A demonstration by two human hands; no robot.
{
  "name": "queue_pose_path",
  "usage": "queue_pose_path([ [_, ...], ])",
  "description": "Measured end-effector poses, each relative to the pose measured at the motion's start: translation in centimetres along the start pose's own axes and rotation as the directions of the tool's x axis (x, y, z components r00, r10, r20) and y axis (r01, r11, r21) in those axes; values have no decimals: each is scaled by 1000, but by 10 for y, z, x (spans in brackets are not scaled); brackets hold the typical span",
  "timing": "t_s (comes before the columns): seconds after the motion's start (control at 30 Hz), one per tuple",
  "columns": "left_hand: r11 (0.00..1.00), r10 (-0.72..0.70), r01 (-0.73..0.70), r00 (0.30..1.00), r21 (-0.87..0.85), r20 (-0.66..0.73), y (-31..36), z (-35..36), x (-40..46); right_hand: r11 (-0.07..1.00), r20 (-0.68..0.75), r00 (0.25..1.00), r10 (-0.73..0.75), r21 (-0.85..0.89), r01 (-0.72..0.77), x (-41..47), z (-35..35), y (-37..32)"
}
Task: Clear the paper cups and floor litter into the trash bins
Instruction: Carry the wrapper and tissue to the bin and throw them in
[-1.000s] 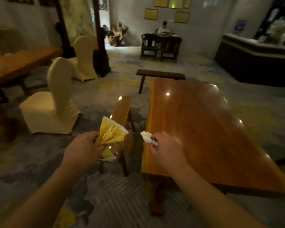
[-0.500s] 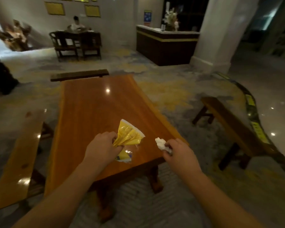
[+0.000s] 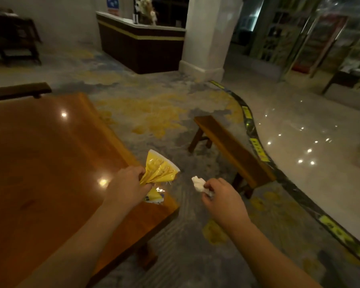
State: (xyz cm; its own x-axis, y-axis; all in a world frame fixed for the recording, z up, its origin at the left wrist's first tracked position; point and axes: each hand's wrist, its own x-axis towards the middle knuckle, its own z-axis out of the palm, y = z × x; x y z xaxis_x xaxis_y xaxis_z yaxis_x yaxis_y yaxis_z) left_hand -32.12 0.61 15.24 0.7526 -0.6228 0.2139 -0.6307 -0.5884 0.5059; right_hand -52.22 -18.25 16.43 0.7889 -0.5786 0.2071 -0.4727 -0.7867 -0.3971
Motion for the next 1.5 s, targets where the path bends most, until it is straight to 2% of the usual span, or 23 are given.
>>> queue_pose_path([
  [0.27, 1000, -17, 17, 1000, -4, 9, 29, 54, 151, 999, 4, 999, 38, 4, -38, 134, -1, 57],
  [0.47, 997, -68, 70, 996, -26, 56, 60, 99, 238, 999, 29, 999, 24, 27, -25, 224, 0, 124],
  [0.57, 993, -117, 117, 992, 2, 52, 75, 129, 275, 999, 46, 999, -23, 46, 21, 274, 5, 165],
  [0.73, 969, -236, 240, 970, 62, -63, 108, 176, 326, 986, 131, 978, -161, 72, 153, 366, 3, 233],
  [0.87, 937, -330, 342, 933, 69, -145, 134, 191, 357, 957, 199, 938, -284, 119, 264, 438, -7, 260],
  [1.03, 885, -432, 461, 868, 70, -245, 141, 189, 393, 888, 195, 867, -459, 138, 439, 524, 0, 253],
  [1.17, 806, -551, 588, 784, 59, -286, 117, 182, 429, 835, 238, 802, -548, 203, 511, 585, 31, 227],
  [1.33, 736, -647, 677, 700, -9, -303, 48, 186, 485, 789, 287, 735, -614, 251, 561, 669, 90, 184],
  [1.5, 694, -700, 716, 645, -77, -306, -32, 181, 562, 753, 311, 686, -658, 282, 595, 764, 140, 129],
])
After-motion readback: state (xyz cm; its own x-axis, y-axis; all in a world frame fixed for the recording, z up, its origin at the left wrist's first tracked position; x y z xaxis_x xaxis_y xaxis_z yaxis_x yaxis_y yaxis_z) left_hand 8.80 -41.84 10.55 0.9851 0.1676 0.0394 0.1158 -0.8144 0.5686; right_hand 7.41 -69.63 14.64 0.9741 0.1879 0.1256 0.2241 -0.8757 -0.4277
